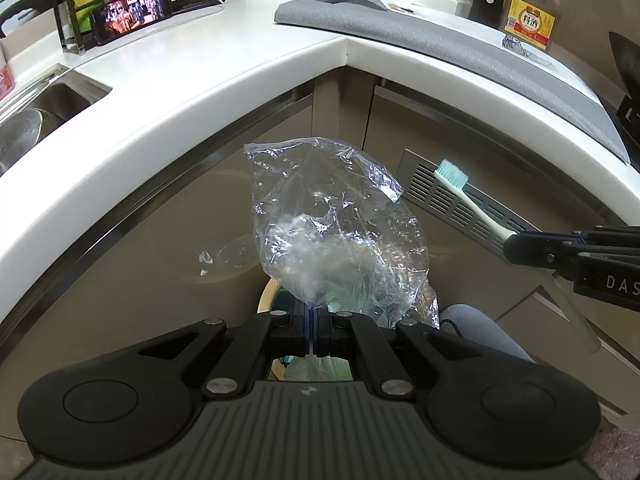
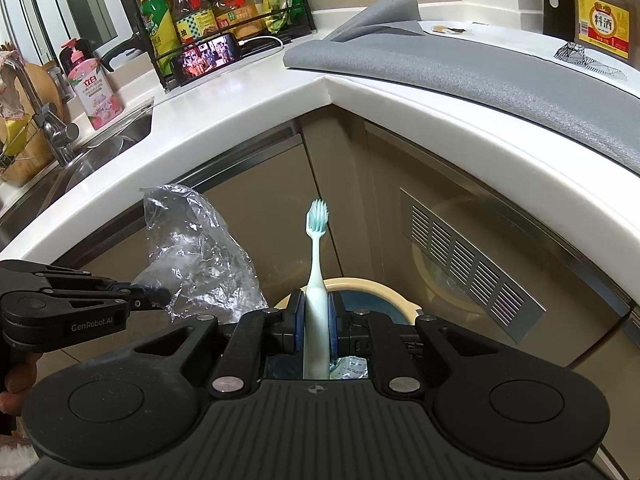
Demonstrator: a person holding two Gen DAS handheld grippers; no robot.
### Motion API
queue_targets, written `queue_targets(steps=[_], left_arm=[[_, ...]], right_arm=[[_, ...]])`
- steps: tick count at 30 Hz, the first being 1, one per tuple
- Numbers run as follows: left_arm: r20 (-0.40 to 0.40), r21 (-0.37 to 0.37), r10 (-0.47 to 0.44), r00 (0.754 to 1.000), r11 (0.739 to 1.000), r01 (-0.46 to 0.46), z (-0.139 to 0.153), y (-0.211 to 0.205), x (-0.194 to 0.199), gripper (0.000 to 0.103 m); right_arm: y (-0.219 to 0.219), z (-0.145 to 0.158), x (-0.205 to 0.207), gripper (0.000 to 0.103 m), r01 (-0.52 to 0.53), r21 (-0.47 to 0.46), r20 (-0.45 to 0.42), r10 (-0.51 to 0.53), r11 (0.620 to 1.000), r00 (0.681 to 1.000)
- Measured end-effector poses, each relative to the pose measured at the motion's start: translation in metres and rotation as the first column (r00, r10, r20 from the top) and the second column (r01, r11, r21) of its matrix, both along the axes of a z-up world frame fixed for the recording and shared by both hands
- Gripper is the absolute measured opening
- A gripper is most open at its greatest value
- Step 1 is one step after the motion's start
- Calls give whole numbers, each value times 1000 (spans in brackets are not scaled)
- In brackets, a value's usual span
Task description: Collect trash
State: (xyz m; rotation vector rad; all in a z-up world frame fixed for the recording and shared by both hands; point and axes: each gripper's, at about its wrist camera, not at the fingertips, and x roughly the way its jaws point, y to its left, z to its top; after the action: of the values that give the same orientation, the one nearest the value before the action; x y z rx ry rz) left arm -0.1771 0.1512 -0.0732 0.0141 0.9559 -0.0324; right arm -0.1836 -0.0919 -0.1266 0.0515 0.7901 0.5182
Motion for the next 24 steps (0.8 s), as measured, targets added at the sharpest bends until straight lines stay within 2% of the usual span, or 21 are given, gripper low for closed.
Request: queue_targets(steps=[18, 24], left_arm=[[-34, 0, -15, 999, 1000, 15, -11, -7, 18, 1], [-64, 7, -22, 998, 1000, 23, -26, -14, 33, 1]], right_arm=[[4, -10, 18, 14, 28, -8, -21, -28, 1000, 999], [5, -20, 29, 14, 40, -12, -47, -40, 999, 998]])
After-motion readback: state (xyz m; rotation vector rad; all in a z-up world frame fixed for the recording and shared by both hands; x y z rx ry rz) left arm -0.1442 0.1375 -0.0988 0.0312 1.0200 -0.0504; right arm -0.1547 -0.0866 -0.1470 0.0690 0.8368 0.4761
